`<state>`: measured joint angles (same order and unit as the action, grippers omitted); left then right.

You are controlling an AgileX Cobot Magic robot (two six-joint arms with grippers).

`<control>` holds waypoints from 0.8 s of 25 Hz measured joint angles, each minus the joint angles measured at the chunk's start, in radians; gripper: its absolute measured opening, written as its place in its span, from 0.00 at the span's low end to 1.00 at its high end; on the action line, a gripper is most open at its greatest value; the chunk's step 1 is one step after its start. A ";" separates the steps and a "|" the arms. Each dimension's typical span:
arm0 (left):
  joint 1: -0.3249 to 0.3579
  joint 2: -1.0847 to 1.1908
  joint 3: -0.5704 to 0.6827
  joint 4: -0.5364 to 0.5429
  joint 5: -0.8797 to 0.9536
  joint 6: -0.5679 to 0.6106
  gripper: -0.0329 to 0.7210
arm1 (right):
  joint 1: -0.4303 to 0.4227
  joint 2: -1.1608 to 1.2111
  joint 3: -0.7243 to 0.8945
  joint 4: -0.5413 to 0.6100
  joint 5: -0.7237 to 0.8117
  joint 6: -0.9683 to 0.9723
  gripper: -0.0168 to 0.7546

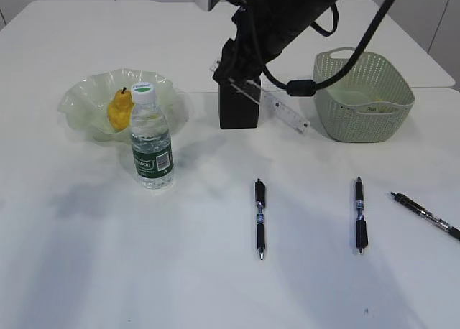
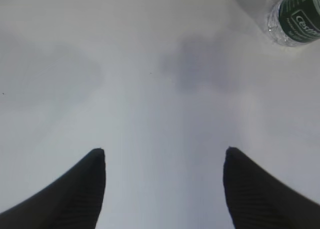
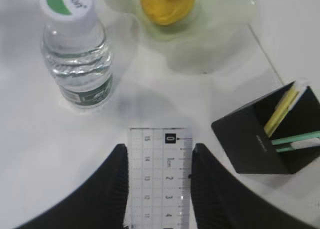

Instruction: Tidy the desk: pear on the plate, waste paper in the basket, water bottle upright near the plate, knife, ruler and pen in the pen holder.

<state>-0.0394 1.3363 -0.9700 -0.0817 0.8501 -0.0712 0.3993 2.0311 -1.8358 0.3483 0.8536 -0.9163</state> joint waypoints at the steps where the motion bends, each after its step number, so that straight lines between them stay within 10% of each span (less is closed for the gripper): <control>1: 0.000 0.000 0.000 0.000 0.000 0.000 0.73 | -0.008 -0.008 0.000 0.010 -0.009 0.000 0.39; 20: 0.000 0.002 0.000 0.000 0.014 0.000 0.73 | -0.085 -0.032 -0.001 0.189 -0.181 0.002 0.38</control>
<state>-0.0394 1.3379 -0.9700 -0.0817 0.8641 -0.0712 0.3145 1.9992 -1.8367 0.5376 0.6724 -0.9138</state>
